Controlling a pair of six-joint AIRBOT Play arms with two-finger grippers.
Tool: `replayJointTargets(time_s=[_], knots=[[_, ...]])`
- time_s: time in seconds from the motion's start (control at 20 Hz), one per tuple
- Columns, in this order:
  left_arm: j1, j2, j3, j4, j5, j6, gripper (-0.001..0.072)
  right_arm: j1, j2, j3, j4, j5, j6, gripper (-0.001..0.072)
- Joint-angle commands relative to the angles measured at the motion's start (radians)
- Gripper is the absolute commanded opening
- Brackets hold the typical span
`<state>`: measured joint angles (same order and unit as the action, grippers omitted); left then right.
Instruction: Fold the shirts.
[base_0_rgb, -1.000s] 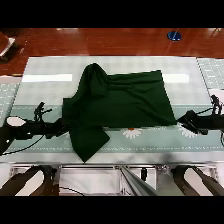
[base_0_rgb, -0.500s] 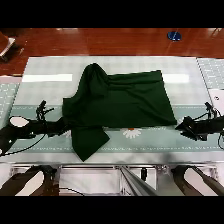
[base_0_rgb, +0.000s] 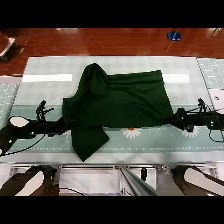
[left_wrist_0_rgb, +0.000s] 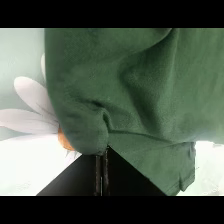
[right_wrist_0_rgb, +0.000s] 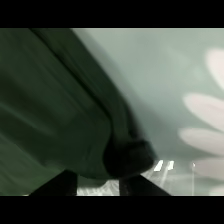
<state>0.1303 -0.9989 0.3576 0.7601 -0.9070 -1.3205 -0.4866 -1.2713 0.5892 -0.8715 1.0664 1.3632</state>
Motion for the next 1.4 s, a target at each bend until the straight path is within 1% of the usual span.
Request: replayJointTargets(time_s=[0.0, 0.25, 0.3, 0.35, 0.4, 0.45, 0.55, 0.65, 0.8, 0.95, 1.05, 1.1, 1.2, 1.35], knots=[[-0.001, 0.001, 0.000, -0.015, 0.000, 0.000, 0.0023, 0.074, -0.068, 0.045, 0.033, -0.092, -0.008, 0.0328], [-0.001, 0.001, 0.000, -0.039, 0.000, 0.001, 0.0023, 0.176, -0.161, 0.168, 0.033, -0.096, 0.052, 0.0327], [-0.001, 0.001, 0.000, -0.040, 0.000, 0.001, 0.0023, 0.199, -0.177, 0.189, 0.034, -0.094, 0.052, 0.0253], [-0.001, 0.001, 0.000, -0.040, 0.000, 0.001, 0.0023, 0.220, -0.188, 0.205, 0.033, -0.091, 0.044, 0.0102], [-0.001, 0.001, 0.000, -0.040, -0.001, 0.001, 0.0023, 0.243, -0.193, 0.220, 0.033, -0.090, 0.026, 0.0016], [-0.001, 0.001, 0.002, -0.041, -0.002, 0.001, 0.0023, 0.260, -0.193, 0.240, 0.033, -0.081, 0.017, 0.0016], [0.003, 0.006, 0.048, -0.050, -0.014, 0.004, 0.0023, 0.272, -0.183, 0.325, 0.033, -0.015, 0.000, 0.0016], [0.002, 0.028, 0.174, -0.085, -0.021, 0.004, 0.0023, 0.269, -0.133, 0.464, 0.032, 0.039, 0.002, 0.0015], [0.002, 0.067, 0.509, -0.167, -0.010, 0.016, 0.0022, 0.265, -0.034, 0.768, 0.024, 0.083, 0.016, 0.0015], [0.003, 0.069, 0.917, -0.167, -0.009, 0.015, 0.0022, 0.265, 0.055, 1.091, 0.023, 0.106, 0.032, 0.0015], [0.013, 0.071, 1.168, -0.153, -0.021, 0.014, 0.0022, 0.265, 0.136, 1.249, 0.005, 0.106, 0.040, 0.0015], [0.018, 0.075, 1.268, -0.127, -0.039, 0.014, 0.0022, 0.265, 0.190, 1.302, -0.018, 0.106, 0.039, 0.0015], [0.027, 0.094, 1.440, -0.016, -0.099, -0.010, 0.0022, 0.265, 0.312, 1.353, -0.101, 0.108, 0.045, 0.0015], [0.027, 0.157, 1.587, 0.244, -0.207, -0.087, 0.0022, 0.265, 0.489, 1.357, -0.239, 0.128, 0.072, 0.0015]])
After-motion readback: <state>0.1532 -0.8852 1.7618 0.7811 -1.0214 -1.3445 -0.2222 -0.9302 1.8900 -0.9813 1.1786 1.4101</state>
